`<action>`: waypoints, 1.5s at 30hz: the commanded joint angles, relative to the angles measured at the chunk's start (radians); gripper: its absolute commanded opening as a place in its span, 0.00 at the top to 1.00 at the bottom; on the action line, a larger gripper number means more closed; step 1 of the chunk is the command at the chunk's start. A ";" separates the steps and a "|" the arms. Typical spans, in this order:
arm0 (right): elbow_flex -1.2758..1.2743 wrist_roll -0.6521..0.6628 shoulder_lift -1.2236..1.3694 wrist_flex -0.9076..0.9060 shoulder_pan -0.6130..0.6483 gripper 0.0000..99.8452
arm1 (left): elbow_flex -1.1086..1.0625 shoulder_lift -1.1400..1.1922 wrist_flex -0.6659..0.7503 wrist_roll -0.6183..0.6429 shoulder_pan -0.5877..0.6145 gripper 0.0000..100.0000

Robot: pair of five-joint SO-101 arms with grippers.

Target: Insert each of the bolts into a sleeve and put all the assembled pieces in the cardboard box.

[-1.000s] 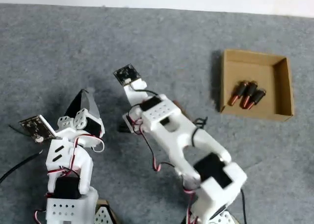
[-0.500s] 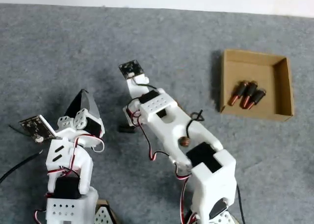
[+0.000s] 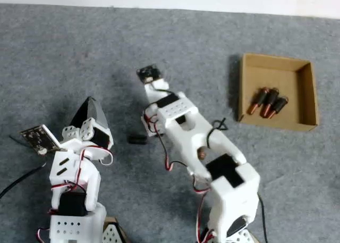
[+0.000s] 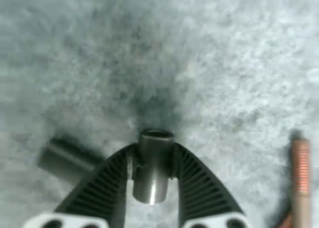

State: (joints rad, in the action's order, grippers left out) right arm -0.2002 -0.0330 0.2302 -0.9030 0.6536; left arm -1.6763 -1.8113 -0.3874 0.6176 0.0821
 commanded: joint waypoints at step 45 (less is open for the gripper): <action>-1.320 0.132 -2.049 -0.068 -0.644 1.00 | 0.668 1.098 0.046 -0.084 -0.702 0.99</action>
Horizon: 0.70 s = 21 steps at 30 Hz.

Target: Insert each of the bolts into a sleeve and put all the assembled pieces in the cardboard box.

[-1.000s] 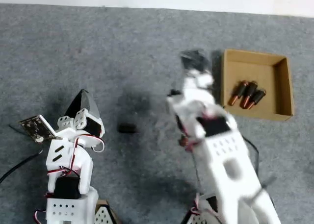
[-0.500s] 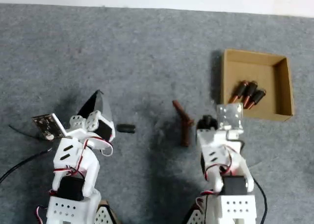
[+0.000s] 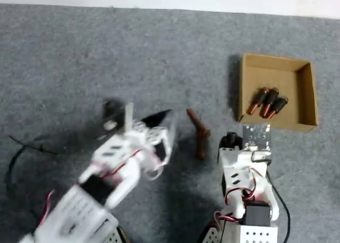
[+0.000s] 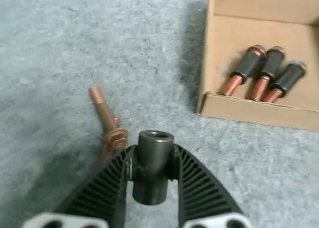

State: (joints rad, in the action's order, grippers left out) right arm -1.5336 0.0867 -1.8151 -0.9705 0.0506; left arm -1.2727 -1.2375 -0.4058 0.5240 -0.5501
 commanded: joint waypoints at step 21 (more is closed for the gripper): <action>-0.058 0.018 -0.004 0.124 -0.130 1.00 | 0.917 1.383 -0.256 0.387 -0.042 0.73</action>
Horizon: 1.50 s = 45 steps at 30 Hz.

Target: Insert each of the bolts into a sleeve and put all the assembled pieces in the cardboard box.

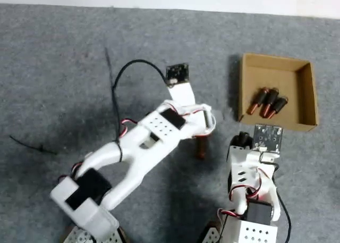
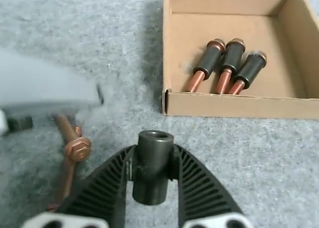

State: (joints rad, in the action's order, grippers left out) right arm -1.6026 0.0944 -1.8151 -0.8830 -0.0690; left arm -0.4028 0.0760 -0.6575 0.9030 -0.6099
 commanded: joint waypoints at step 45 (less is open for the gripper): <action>-0.035 0.012 -0.004 0.071 -0.010 1.00 | 0.182 -0.156 -0.563 -1.576 0.160 1.00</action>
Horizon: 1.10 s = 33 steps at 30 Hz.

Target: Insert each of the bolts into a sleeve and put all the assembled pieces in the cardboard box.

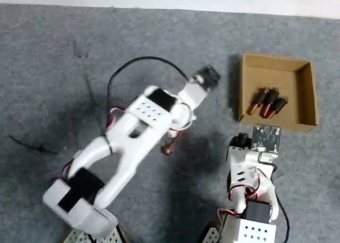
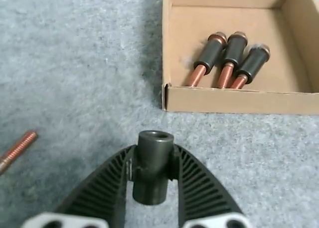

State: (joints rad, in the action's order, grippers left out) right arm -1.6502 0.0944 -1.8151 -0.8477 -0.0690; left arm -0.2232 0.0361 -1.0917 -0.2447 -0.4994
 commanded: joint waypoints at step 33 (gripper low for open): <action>0.012 0.014 -0.004 0.036 -0.007 1.00 | -0.186 -0.127 0.195 -0.330 0.713 0.80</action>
State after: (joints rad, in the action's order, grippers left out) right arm -1.6502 0.0944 -1.8151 -0.8477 -0.0690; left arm -0.4810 -0.0437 -0.9106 -1.0810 0.1573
